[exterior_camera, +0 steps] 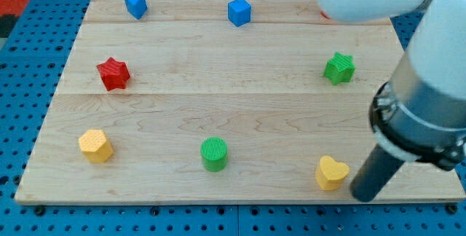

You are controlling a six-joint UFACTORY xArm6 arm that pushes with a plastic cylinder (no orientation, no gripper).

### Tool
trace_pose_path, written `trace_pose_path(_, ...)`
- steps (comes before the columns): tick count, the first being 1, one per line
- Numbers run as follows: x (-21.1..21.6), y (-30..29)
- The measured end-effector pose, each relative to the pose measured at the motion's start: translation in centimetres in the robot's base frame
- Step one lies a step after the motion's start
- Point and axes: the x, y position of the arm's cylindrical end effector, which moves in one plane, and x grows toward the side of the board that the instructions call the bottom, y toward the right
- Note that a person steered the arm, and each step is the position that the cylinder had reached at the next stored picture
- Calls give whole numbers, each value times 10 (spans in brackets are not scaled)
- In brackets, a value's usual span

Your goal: Move the heart close to the green circle

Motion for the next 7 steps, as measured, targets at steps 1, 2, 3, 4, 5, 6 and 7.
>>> trace_pose_path(1, -18, -49)
trace_pose_path(2, -21, -25)
trace_pose_path(3, -37, -2)
trace_pose_path(4, -47, -17)
trace_pose_path(5, -52, -65)
trace_pose_path(6, -60, -70)
trace_pose_path(7, -60, -111)
